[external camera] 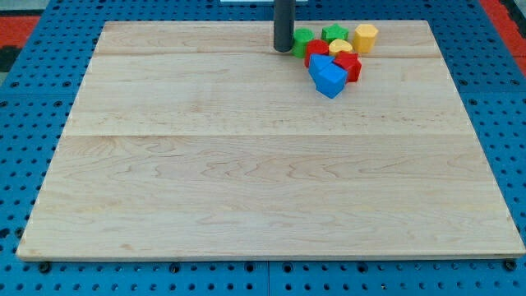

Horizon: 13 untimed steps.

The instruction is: Separate the yellow heart and the red circle from the group of blocks

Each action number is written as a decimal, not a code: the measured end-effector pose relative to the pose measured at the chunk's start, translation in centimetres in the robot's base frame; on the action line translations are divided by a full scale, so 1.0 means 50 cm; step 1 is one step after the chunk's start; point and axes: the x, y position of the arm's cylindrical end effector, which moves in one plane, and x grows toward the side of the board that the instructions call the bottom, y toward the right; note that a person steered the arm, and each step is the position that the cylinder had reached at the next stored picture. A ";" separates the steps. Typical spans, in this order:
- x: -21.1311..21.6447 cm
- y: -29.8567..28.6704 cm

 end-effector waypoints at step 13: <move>0.052 0.191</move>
